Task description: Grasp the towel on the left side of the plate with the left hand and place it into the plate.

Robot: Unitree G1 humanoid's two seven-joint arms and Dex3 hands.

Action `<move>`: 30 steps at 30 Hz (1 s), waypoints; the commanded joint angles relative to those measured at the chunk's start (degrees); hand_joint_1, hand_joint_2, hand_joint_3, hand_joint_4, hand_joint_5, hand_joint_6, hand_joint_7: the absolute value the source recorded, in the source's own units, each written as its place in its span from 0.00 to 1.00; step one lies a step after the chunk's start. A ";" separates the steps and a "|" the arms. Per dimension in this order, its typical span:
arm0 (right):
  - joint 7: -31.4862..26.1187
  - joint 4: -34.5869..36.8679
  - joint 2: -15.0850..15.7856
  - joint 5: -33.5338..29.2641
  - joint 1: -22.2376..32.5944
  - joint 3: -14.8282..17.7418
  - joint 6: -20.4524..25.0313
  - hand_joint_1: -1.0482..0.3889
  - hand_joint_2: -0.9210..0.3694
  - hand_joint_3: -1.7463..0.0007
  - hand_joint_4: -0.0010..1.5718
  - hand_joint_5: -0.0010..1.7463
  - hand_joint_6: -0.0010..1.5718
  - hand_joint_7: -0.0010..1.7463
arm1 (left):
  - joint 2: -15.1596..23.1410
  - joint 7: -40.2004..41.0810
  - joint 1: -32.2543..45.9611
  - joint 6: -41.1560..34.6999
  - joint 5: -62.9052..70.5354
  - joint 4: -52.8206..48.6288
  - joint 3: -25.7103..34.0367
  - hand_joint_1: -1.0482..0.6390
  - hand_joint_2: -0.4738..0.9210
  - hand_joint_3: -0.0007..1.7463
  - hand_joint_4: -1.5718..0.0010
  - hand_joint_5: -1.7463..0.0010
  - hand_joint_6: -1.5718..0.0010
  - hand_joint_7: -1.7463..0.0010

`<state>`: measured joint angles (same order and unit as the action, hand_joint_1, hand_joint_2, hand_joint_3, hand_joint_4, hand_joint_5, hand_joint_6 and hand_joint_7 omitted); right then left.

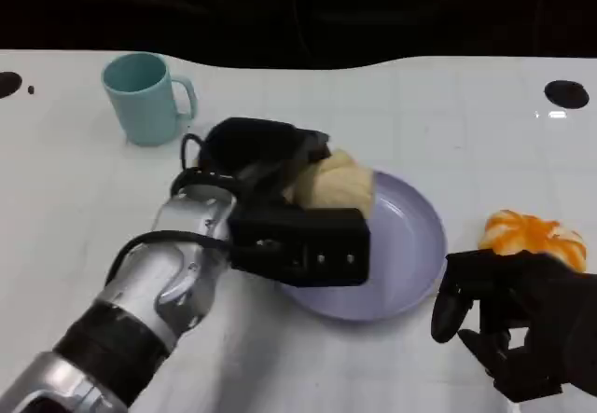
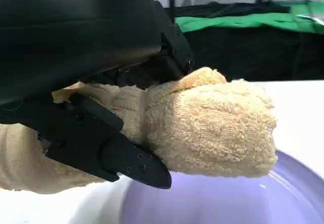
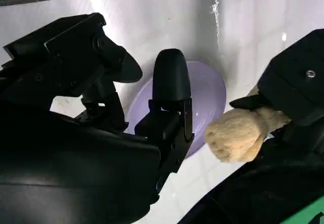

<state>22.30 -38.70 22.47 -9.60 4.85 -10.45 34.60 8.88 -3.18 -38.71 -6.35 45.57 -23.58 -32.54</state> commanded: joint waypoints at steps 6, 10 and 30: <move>-0.60 -1.41 0.12 -0.52 -0.50 -0.93 1.35 0.72 0.29 0.37 0.48 1.00 0.45 0.82 | -3.46 -2.72 -2.13 0.98 0.25 -0.83 -2.41 0.45 0.99 0.09 0.48 0.00 0.36 0.79; -0.62 -1.47 0.16 -0.38 -0.44 -0.93 1.07 0.72 0.29 0.37 0.48 1.00 0.45 0.82 | -4.11 -4.70 -1.49 3.34 -3.78 -1.55 -1.05 0.46 1.00 0.09 0.53 0.03 0.38 0.82; -0.25 -1.01 1.12 -0.29 -0.21 -0.38 0.01 0.72 0.29 0.37 0.49 1.00 0.45 0.82 | 0.02 -13.20 -0.84 2.73 -3.90 3.41 -0.79 0.18 1.00 0.07 0.90 0.86 0.90 1.00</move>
<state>22.10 -39.59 22.68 -9.84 4.65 -11.77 35.26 7.25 -14.43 -39.78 -2.99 42.16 -21.87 -34.42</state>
